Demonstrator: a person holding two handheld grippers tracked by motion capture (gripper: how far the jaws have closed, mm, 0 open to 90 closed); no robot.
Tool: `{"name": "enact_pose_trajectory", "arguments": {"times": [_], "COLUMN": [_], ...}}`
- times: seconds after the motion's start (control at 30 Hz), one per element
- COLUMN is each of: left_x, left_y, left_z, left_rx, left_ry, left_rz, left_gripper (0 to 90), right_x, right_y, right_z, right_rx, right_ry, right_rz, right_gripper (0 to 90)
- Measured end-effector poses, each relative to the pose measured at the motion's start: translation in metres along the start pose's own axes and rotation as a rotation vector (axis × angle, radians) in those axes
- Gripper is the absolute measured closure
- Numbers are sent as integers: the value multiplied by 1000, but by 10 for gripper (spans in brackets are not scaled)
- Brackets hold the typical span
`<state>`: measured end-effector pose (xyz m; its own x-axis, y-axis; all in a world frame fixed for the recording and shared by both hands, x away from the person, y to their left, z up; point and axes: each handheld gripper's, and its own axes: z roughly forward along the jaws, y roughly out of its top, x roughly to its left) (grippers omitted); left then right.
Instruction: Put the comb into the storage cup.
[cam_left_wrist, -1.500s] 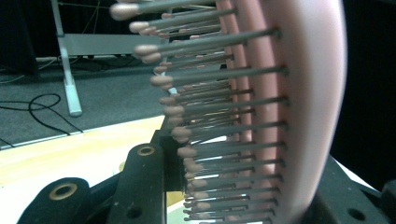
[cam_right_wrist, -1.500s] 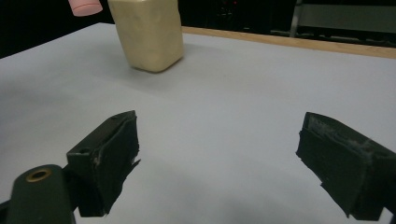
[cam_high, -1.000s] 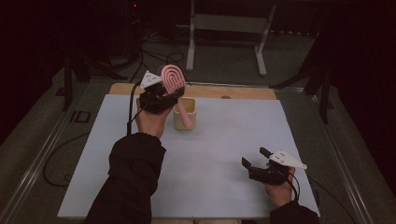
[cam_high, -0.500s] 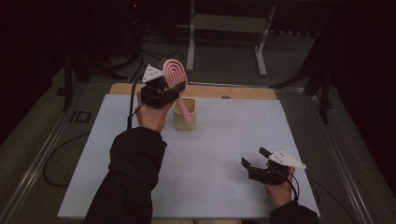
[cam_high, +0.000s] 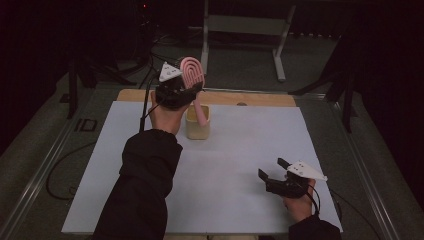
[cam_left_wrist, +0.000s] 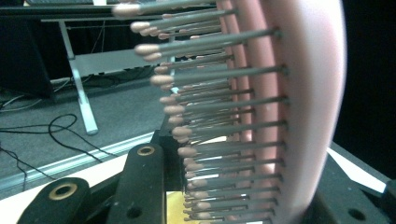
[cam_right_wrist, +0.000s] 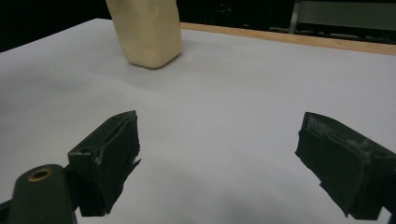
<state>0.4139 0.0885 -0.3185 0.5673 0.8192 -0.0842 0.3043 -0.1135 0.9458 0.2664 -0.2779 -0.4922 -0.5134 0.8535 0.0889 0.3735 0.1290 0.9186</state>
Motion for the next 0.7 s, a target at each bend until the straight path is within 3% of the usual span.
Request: {"name": "enact_pose_trajectory", "arguments": {"times": [0.27,0.7], "left_x": [2,13], "left_y": [3,3], "left_z": [5,8], "left_rx": [-3,-23], "left_ry": [12,80], "left_rz": [11,-20], "left_gripper": [628,628], "right_x": [0,0], "right_y": [0,0], "right_z": [0,1], "right_rx": [0,0], "right_ry": [0,1], "right_rz": [0,1], "right_gripper": [128,129]}}
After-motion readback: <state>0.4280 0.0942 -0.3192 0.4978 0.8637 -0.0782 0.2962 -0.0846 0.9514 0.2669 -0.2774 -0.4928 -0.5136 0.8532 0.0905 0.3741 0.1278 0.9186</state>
